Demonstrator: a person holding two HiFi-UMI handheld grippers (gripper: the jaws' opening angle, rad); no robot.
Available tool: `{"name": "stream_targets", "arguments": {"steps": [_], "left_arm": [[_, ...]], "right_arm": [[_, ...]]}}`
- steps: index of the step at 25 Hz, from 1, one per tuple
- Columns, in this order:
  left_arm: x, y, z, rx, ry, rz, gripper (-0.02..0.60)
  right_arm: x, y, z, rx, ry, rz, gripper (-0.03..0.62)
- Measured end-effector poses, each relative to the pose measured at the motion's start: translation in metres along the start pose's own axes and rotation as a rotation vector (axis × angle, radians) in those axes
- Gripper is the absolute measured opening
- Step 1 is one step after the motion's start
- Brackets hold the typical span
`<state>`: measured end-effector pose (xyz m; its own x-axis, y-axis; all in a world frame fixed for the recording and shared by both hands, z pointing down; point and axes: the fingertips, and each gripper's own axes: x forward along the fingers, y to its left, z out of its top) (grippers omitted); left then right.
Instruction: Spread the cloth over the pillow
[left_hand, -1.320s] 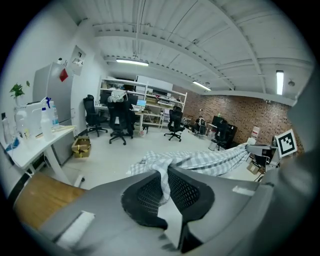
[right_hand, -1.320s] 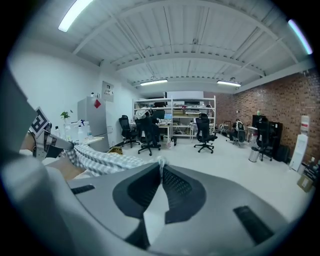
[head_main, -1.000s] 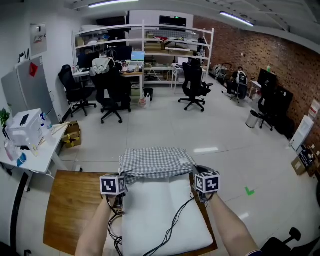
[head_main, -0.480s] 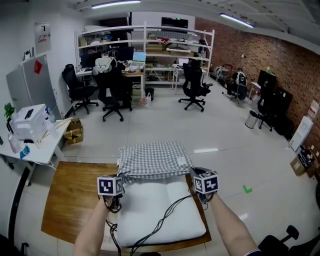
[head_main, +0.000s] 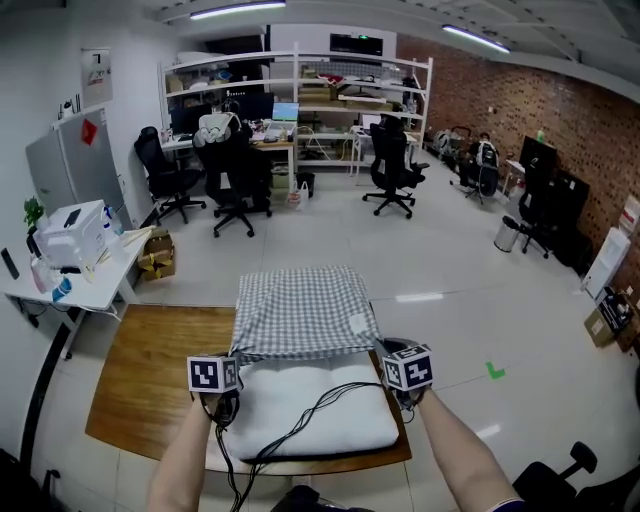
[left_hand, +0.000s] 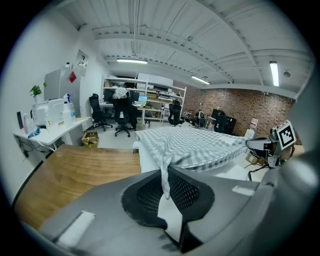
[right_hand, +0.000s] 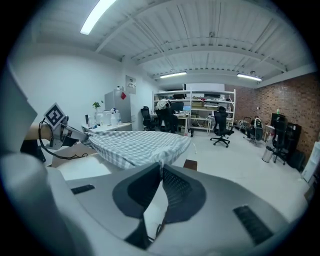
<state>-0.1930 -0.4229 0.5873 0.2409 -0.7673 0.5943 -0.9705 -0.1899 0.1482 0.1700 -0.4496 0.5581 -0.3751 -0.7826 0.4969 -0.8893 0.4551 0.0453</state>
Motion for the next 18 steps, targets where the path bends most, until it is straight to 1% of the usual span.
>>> {"name": "stream_targets", "arguments": {"steps": [7,12,18], "left_arm": [[-0.034,-0.014,-0.021,0.006,-0.008,0.009,0.017],[-0.054,-0.019,-0.040,-0.006,-0.005,0.016,0.017],[-0.073,-0.027,-0.067,0.027,0.015,-0.003,0.017]], "right_arm": [[-0.033,0.013,-0.017,-0.022,-0.008,0.026,0.031],[-0.052,0.025,-0.029,-0.023,-0.010,0.046,0.031],[-0.074,0.036,-0.050,-0.014,-0.015,0.053,0.031]]}}
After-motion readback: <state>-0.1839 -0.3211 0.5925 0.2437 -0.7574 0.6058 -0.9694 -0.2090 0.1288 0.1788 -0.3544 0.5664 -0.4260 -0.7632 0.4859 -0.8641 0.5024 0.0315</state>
